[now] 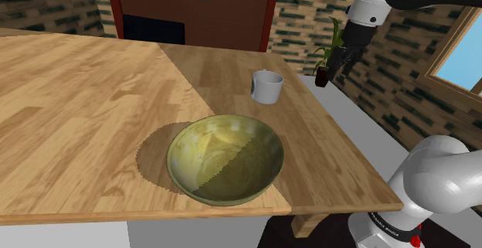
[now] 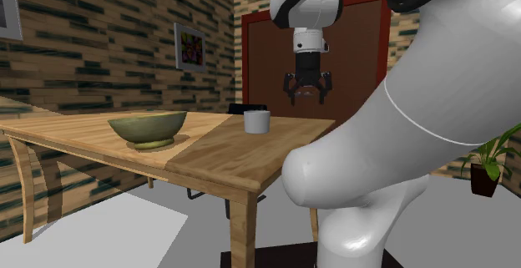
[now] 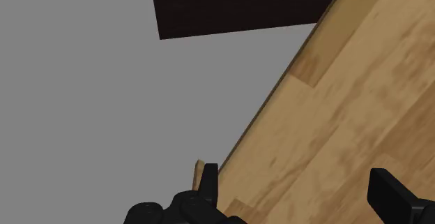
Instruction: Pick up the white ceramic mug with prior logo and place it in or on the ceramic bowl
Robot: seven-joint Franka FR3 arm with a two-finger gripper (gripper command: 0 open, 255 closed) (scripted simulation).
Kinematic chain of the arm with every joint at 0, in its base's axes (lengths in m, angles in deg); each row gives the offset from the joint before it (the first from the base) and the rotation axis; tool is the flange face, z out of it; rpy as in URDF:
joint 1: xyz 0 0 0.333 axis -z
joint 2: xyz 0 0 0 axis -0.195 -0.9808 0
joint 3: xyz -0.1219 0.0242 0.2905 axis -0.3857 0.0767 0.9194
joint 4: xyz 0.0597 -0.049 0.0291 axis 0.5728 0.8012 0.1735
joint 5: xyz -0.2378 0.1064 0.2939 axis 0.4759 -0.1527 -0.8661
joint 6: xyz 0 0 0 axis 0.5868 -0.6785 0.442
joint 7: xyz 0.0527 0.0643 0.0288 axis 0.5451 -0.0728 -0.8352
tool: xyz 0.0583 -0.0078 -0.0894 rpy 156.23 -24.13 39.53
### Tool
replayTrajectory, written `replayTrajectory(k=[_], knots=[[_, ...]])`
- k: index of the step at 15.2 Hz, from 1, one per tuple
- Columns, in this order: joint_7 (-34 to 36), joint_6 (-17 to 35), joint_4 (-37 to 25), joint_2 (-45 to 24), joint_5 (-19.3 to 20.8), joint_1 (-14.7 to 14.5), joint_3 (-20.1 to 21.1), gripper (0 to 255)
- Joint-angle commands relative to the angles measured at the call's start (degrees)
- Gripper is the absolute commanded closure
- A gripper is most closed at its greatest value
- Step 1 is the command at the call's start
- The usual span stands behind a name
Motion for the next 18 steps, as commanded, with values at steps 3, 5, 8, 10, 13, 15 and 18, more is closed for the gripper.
replayTrajectory(k=[3, 5, 8, 10, 13, 15, 18], knots=[[2.28, 1.31, -1.48, -2.82, -1.16, -0.77, 2.03, 0], [4.52, 2.53, -3.22, -5.80, -2.15, -1.45, 4.01, 0], [7.81, 4.17, -6.35, -10.56, -3.25, -2.29, 6.89, 0], [9.99, 5.09, -8.77, -13.90, -3.72, -2.73, 8.77, 0], [13.28, 6.18, -12.92, -19.14, -3.97, -3.29, 11.49, 0], [15.50, 6.69, -16.02, -22.79, -3.83, -3.60, 13.25, 0], [18.89, 7.08, -21.22, -28.51, -3.11, -4.09, 15.78, 0]])
